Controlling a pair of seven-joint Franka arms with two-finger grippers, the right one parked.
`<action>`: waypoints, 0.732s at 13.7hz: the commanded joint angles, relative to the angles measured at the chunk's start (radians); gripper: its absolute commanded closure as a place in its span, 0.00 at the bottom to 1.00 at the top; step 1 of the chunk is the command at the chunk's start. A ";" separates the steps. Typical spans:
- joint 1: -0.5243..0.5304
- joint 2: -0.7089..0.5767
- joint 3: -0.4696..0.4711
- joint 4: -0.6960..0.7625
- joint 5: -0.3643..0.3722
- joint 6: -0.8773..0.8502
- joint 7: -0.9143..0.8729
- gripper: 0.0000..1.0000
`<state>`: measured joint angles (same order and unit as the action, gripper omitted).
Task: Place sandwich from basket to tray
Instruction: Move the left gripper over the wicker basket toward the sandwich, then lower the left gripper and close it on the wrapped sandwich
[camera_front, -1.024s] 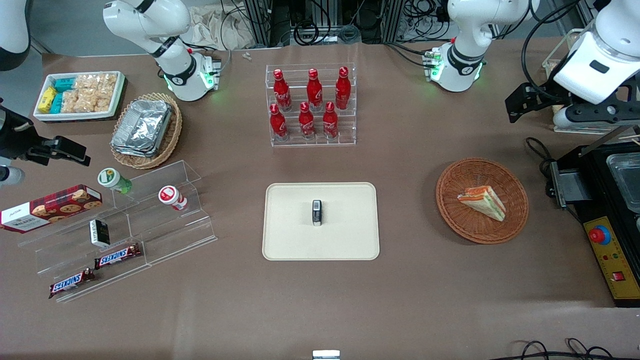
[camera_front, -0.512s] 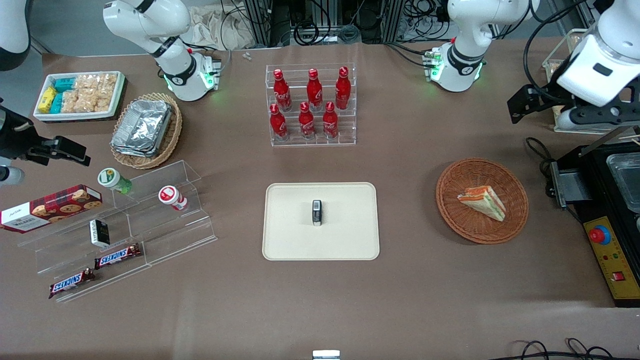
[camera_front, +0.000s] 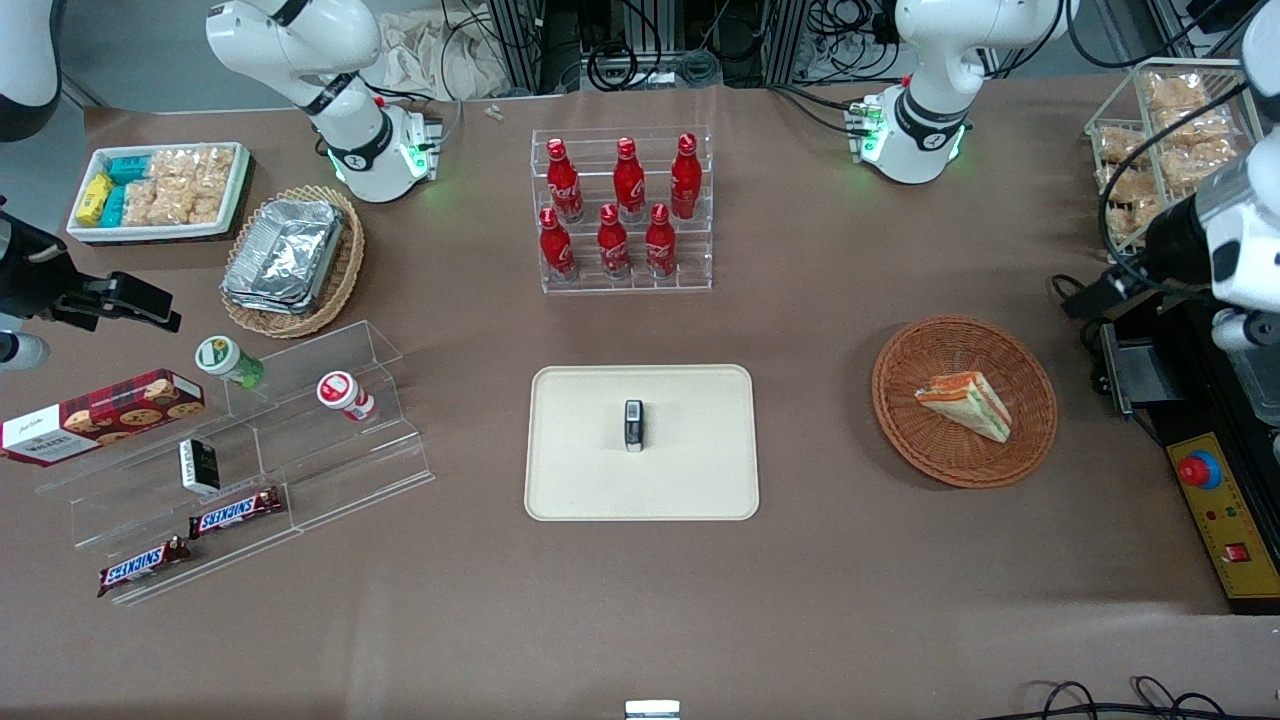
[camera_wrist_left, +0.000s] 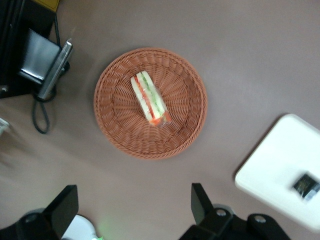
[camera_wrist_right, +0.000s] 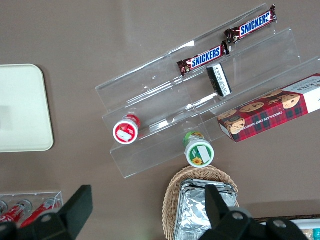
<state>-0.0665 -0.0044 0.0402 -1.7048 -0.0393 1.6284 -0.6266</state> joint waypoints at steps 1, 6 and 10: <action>-0.006 -0.045 -0.005 -0.172 -0.016 0.160 -0.175 0.00; -0.004 0.049 -0.003 -0.425 -0.017 0.523 -0.338 0.00; -0.010 0.164 -0.005 -0.484 -0.004 0.669 -0.443 0.00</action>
<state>-0.0721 0.1385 0.0359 -2.1805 -0.0459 2.2605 -1.0200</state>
